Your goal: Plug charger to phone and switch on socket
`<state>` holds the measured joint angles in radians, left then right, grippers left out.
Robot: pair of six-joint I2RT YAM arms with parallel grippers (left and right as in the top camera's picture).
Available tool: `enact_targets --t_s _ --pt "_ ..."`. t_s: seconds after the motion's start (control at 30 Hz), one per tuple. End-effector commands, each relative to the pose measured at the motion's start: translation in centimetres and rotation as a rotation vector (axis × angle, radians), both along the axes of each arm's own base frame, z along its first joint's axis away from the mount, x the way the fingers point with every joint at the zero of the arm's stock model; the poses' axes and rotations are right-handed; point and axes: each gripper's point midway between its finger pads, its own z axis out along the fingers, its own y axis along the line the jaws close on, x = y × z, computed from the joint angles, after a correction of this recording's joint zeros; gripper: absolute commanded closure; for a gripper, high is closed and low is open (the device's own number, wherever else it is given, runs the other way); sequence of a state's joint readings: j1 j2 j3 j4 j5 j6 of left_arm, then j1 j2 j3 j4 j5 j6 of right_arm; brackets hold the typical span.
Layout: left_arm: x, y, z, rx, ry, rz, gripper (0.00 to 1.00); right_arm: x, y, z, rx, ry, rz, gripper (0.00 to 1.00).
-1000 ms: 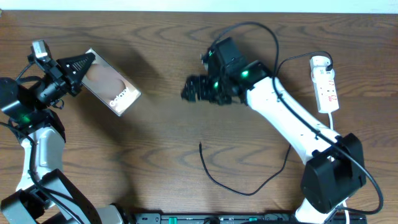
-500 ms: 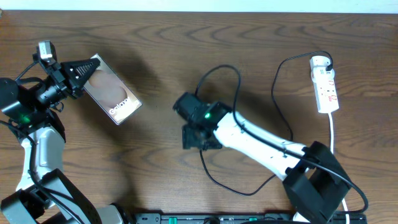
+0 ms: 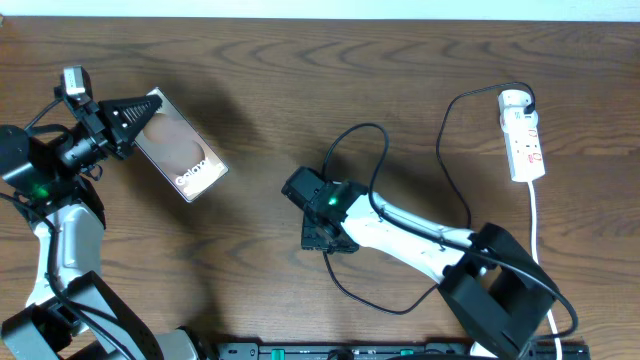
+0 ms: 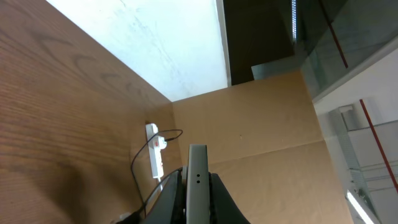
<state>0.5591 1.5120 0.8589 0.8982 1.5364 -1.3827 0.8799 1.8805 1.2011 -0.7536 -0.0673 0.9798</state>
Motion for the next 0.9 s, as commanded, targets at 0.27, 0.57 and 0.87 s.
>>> enact_targets --t_s 0.27,0.57,0.87 --pt "-0.1 -0.2 1.2 0.037 -0.053 -0.012 0.93 -0.2 -0.2 -2.6 0.053 0.139 0.015 0.50" --pt "-0.1 -0.2 1.2 0.039 -0.056 -0.012 0.93 0.1 0.1 -1.8 0.030 0.111 0.051 0.55" --pt "-0.1 -0.2 1.1 0.041 -0.059 -0.012 0.93 0.8 0.1 -0.7 -0.029 0.058 0.074 0.54"
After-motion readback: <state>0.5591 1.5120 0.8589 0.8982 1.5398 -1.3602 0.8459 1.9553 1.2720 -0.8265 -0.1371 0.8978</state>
